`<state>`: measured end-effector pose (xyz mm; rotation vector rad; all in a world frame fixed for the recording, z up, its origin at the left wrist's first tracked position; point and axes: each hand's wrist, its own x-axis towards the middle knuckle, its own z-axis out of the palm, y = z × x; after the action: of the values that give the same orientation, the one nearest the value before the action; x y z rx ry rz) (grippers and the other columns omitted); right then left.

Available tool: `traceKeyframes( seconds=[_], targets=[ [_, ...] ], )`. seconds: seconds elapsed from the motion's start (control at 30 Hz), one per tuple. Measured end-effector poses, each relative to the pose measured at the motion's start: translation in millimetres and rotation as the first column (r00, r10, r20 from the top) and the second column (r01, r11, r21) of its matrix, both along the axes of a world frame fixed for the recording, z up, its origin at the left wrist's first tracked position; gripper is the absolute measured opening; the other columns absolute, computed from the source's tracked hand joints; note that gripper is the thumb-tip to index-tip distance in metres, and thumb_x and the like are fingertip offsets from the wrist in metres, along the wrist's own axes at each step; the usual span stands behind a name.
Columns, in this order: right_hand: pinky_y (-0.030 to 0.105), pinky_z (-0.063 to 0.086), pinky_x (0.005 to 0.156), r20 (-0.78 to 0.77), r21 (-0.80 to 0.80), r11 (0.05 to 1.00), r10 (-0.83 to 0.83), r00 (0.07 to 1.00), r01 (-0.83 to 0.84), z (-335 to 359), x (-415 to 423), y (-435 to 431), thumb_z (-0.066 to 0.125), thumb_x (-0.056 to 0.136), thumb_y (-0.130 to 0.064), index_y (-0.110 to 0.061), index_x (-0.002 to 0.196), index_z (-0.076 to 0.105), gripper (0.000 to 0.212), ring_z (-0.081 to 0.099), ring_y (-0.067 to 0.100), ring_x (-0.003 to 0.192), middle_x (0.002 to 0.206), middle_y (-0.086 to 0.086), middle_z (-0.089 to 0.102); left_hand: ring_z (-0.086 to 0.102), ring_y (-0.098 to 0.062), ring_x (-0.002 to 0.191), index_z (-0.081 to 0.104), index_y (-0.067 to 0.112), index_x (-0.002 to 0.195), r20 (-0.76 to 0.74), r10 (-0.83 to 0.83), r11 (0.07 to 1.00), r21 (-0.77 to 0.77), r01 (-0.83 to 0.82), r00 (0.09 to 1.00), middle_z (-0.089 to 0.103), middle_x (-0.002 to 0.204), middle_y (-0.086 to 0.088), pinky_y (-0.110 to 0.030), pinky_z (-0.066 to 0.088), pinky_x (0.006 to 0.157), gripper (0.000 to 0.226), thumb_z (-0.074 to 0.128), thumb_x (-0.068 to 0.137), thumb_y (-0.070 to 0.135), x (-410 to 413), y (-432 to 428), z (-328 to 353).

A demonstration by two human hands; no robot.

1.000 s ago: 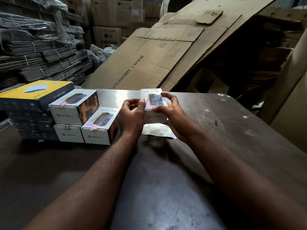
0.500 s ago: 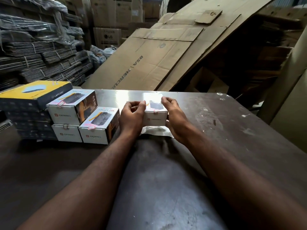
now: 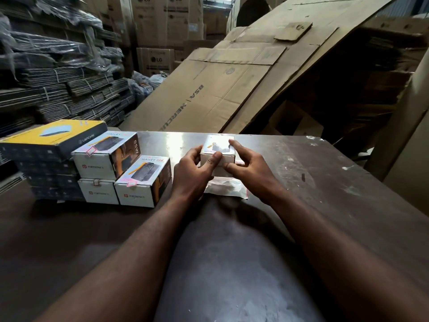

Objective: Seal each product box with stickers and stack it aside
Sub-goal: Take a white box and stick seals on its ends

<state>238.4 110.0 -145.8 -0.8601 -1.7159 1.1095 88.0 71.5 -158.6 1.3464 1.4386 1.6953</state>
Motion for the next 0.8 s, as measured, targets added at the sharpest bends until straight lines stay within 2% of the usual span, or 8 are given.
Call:
traceKeyframes(
  seconds=[0.07,0.23,0.33,0.4,0.53,0.67,0.73,0.8],
  targets=[
    [0.019,0.055,0.080,-0.003,-0.004,1.000,0.002,1.000,-0.002,0,0,2,0.061,0.091,0.005,-0.015,0.152,0.042,0.066,0.069,0.003,0.094,0.150,0.007,0.052,0.076,-0.015,0.091,0.067,0.025,0.117,-0.024,0.018,0.999,0.033,-0.017,1.000,0.077,0.103,0.002,-0.043,0.064,0.072,0.057,0.074,0.072,0.059,-2,3,-3],
    [0.045,0.052,0.105,-0.081,-0.034,0.999,-0.018,0.997,0.015,6,-1,-1,0.074,0.082,-0.033,-0.017,0.151,0.045,0.076,0.063,0.015,0.122,0.142,0.003,0.060,0.072,-0.014,0.102,0.066,0.024,0.128,-0.139,-0.041,0.997,0.060,0.050,0.989,0.075,0.113,0.004,-0.047,0.062,0.082,0.048,0.069,0.085,0.045,-4,8,-7],
    [0.041,0.056,0.100,-0.134,-0.037,0.998,-0.060,0.989,0.055,3,1,0,0.076,0.090,-0.022,-0.012,0.150,0.046,0.068,0.069,0.013,0.113,0.134,0.005,0.065,0.069,-0.013,0.111,0.060,0.024,0.136,-0.160,-0.095,0.994,0.033,0.101,0.983,0.072,0.122,0.003,-0.047,0.059,0.091,0.052,0.066,0.086,0.035,-4,9,-10],
    [0.031,0.057,0.095,-0.165,-0.025,0.998,-0.064,0.984,0.061,1,1,3,0.075,0.090,-0.015,-0.009,0.149,0.046,0.066,0.069,0.010,0.110,0.139,0.007,0.062,0.070,-0.013,0.109,0.061,0.025,0.132,-0.074,-0.135,0.991,0.017,0.136,0.988,0.072,0.121,0.001,-0.043,0.060,0.090,0.046,0.063,0.086,0.030,-4,9,-8],
    [0.021,0.056,0.088,-0.137,0.016,1.000,0.004,0.991,-0.001,1,-1,6,0.072,0.091,-0.009,-0.009,0.152,0.041,0.068,0.067,0.010,0.114,0.147,0.008,0.054,0.070,-0.017,0.099,0.056,0.015,0.130,0.204,-0.172,0.985,0.001,0.175,0.964,0.068,0.121,-0.012,-0.026,0.058,0.069,0.030,0.058,0.102,0.025,0,5,1],
    [0.025,0.053,0.100,-0.064,0.075,0.996,0.060,0.996,-0.055,-1,-3,7,0.069,0.092,-0.003,-0.015,0.156,0.033,0.074,0.054,0.017,0.133,0.160,0.003,0.037,0.071,-0.021,0.102,0.042,0.017,0.132,0.332,-0.153,0.984,-0.040,0.176,0.931,0.068,0.125,-0.008,-0.038,0.062,0.083,0.042,0.064,0.098,0.026,3,3,5],
    [0.020,0.053,0.094,-0.059,0.061,0.994,0.091,0.994,-0.087,-1,-2,6,0.064,0.094,0.002,-0.018,0.157,0.028,0.075,0.058,0.010,0.128,0.155,-0.003,0.044,0.073,-0.015,0.098,0.039,0.018,0.131,0.343,-0.168,0.981,-0.033,0.191,0.924,0.068,0.127,-0.005,-0.039,0.061,0.085,0.045,0.067,0.096,0.017,3,3,4],
    [0.018,0.053,0.086,-0.061,0.020,0.993,0.114,0.992,-0.113,1,-1,5,0.056,0.097,0.007,-0.028,0.153,0.032,0.070,0.064,0.000,0.112,0.132,-0.017,0.062,0.073,-0.009,0.091,0.038,0.019,0.128,0.333,-0.172,0.981,-0.024,0.190,0.927,0.067,0.128,-0.005,-0.034,0.062,0.080,0.046,0.068,0.094,0.012,2,3,3]
  ],
)
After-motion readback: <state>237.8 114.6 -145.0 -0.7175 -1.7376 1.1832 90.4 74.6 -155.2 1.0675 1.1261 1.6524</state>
